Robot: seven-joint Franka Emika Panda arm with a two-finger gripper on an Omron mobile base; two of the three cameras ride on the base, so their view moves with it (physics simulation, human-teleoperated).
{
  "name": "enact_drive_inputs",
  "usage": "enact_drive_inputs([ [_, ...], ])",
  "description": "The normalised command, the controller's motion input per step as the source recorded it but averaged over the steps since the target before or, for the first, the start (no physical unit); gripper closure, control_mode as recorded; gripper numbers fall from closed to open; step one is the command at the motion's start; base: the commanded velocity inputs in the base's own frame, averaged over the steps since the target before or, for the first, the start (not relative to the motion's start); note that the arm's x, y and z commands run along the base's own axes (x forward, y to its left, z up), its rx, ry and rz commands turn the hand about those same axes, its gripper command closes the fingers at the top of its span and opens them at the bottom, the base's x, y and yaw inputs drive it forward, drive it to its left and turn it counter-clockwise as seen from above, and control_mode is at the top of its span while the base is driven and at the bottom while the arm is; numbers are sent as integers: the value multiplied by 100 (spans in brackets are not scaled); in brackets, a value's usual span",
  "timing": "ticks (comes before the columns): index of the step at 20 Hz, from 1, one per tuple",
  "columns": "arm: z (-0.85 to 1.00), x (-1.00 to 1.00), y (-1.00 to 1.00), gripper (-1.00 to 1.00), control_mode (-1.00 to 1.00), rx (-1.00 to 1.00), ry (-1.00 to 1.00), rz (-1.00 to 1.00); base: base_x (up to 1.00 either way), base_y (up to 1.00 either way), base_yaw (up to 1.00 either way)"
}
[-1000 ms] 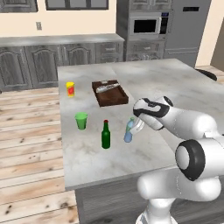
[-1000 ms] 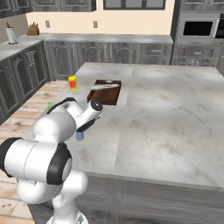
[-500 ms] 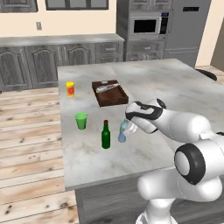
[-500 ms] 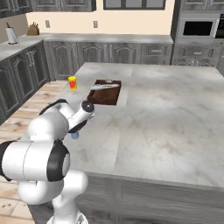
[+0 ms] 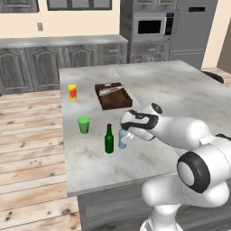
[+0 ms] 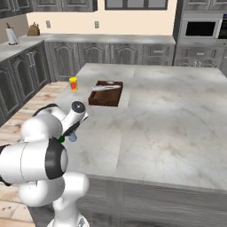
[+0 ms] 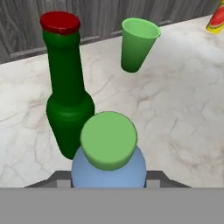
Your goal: Place the drinks on the dining counter in a tight cluster.
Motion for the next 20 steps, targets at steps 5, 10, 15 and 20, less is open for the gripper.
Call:
enact_drive_inputs([
  [5, -23, 1, 0, 100, -100, -1, 0, 3, 0, 0, 0],
  [10, -25, 0, 0, 100, -100, 0, 0, 0, 0, 0, 0],
  [15, -10, 0, 0, 100, -100, 0, 0, 0, 0, 0, 0],
  [20, -3, 0, 0, 100, -100, 0, 0, 0, 0, 0, 0],
])
